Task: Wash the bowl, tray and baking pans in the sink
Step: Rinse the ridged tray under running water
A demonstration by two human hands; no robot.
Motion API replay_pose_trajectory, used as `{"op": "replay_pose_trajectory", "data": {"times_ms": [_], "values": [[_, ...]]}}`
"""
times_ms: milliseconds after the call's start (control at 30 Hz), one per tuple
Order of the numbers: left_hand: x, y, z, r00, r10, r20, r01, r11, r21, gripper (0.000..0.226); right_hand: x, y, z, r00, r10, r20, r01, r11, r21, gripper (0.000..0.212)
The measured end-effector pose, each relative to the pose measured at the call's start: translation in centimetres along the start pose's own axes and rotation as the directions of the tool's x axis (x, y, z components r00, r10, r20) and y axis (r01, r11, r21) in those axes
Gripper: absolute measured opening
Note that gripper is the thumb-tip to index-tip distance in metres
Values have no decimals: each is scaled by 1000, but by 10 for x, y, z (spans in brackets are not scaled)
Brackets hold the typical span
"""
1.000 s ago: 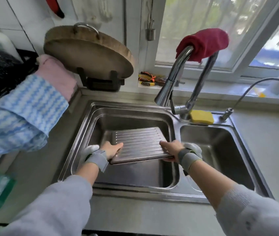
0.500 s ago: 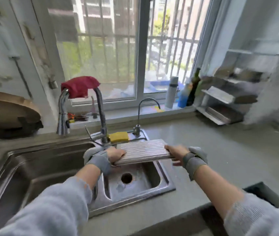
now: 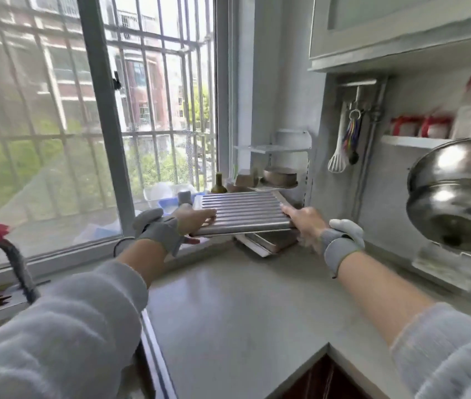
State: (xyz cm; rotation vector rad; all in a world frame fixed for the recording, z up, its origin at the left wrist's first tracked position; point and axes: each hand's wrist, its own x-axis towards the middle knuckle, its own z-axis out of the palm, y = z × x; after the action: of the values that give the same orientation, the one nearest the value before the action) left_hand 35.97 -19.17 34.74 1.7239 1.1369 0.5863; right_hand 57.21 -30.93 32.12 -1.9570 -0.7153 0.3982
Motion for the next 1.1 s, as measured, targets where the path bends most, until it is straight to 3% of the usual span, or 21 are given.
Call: {"op": "replay_pose_trajectory", "data": {"times_ms": [33, 67, 200, 300, 467, 567, 633, 800, 967, 1100], "values": [[2, -2, -1, 1000, -2, 4, 2, 1000, 11, 33, 8, 7, 4, 1000, -8, -6, 9, 1000, 16, 69], [39, 42, 19, 996, 80, 29, -80, 997, -4, 35, 46, -4, -24, 995, -14, -96, 21, 997, 71, 69], [67, 64, 33, 993, 117, 20, -115, 991, -64, 30, 73, -9, -33, 996, -33, -81, 40, 995, 89, 74], [119, 101, 51, 980, 201, -12, -200, 965, -170, 34, 124, -29, -47, 993, -48, -106, 64, 986, 152, 56], [202, 147, 65, 974, 223, -28, -225, 959, -171, 40, 193, -58, -70, 993, -30, -111, 48, 987, 155, 35], [251, 167, 76, 975, 213, -65, -221, 965, -142, 22, 242, -68, -71, 994, -4, -110, 23, 985, 171, 31], [268, 174, 80, 979, 173, -110, -189, 969, -156, 23, 265, -73, -69, 992, 2, -125, 19, 986, 163, 30], [327, 185, 94, 980, 128, -154, -144, 984, -101, 56, 345, -82, -57, 995, -11, -95, 28, 983, 183, 38], [363, 197, 103, 980, 122, -157, -139, 986, -96, 60, 400, -84, -44, 991, 41, -125, -11, 973, 232, 57], [390, 201, 113, 979, 97, -181, -116, 988, -99, 63, 429, -78, -36, 995, 27, -98, -18, 995, 94, 65]]}}
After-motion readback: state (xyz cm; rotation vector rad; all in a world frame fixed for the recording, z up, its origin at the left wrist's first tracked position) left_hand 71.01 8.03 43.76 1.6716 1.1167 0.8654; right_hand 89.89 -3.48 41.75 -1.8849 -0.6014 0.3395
